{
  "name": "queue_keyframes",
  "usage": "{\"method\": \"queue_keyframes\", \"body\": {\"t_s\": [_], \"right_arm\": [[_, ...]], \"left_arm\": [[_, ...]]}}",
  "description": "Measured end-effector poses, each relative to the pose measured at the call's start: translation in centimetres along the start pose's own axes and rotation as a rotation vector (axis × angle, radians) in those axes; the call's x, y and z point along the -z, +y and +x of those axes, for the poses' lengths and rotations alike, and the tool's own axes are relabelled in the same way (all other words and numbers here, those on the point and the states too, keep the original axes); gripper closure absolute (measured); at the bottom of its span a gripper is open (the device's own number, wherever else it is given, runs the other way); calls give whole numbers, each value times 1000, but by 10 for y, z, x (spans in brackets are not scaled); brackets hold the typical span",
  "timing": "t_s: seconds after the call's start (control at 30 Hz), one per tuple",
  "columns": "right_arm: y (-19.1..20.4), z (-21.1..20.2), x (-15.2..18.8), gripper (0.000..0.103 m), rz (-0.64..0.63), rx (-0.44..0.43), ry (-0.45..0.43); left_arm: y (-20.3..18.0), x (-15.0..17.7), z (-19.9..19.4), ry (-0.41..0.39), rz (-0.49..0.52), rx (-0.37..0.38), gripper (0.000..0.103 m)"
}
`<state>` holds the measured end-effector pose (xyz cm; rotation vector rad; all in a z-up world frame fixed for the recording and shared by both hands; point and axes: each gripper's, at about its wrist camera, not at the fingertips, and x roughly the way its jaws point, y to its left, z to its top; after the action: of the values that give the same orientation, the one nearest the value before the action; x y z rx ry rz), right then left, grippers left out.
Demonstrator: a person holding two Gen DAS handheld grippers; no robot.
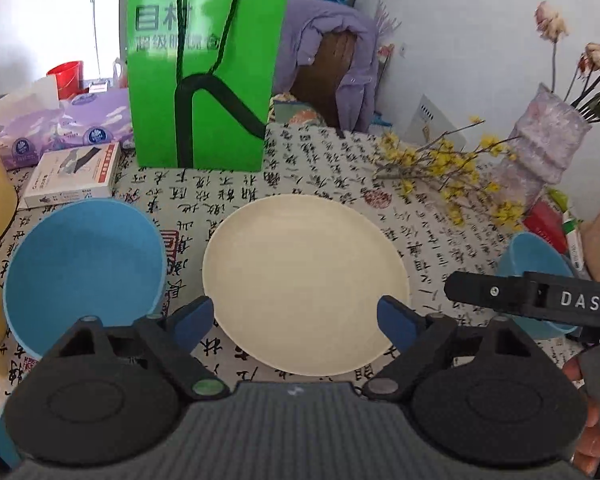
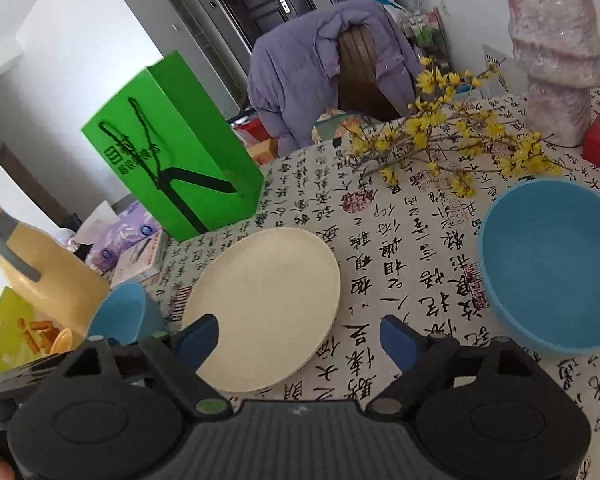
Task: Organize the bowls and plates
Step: 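Reach the left gripper to the cream plate by the green bag and grasp its rim, then lift the third cream plate with the left gripper and carry it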
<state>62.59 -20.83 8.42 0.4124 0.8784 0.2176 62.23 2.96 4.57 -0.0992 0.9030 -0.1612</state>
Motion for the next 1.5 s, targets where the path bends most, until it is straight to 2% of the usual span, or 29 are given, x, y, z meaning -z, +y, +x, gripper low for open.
{"method": "queue_keyframes", "body": {"t_s": [0.03, 0.1, 0.17, 0.23, 0.3, 0.43, 0.57, 0.7, 0.77, 0.83, 0.9, 1.0, 1.17, 1.27, 1.4, 1.5], "right_arm": [[-1, 13, -2, 21, 5, 21, 14], [-6, 41, -6, 29, 16, 65, 41], [-9, 64, -7, 45, 18, 86, 67], [-13, 81, -7, 71, 34, 89, 84], [-14, 95, -7, 80, 38, 90, 103], [-9, 106, -4, 97, -24, 111, 74], [-7, 98, -3, 96, -117, 160, 89], [-24, 87, -2, 96, -109, 169, 107], [-28, 84, -1, 96, -110, 165, 108], [-29, 81, 0, 96, -108, 164, 109], [-29, 80, 1, 96, -113, 167, 110], [-31, 78, 3, 96, -107, 165, 113], [-32, 77, 6, 96, -109, 158, 112], [-32, 76, 7, 96, -104, 161, 107], [-31, 70, 6, 96, -84, 153, 89], [-26, 58, 4, 96, -105, 155, 69]], "left_arm": [[1, -2, 10, 24, -6, -4, 23], [3, -5, 26, 42, -28, -16, 23], [4, -6, 37, 47, -29, -43, 23], [6, -8, 46, 47, -33, -63, 23], [8, -9, 55, 52, -34, -79, 24], [13, -11, 67, 53, -39, -96, 28], [9, -11, 70, 22, 9, -99, 31], [6, -10, 74, 2, 57, -105, 35], [3, -9, 77, 9, 73, -108, 44], [1, -7, 81, 25, 85, -97, 69], [0, -5, 84, 28, 97, -117, 77], [-1, -1, 84, 31, 114, -119, 79], [4, 1, 90, 67, 63, -113, 82], [1, 0, 89, 73, 65, -135, 85], [4, -1, 82, 55, 44, -139, 90], [3, -3, 67, 30, 35, -137, 91]]}}
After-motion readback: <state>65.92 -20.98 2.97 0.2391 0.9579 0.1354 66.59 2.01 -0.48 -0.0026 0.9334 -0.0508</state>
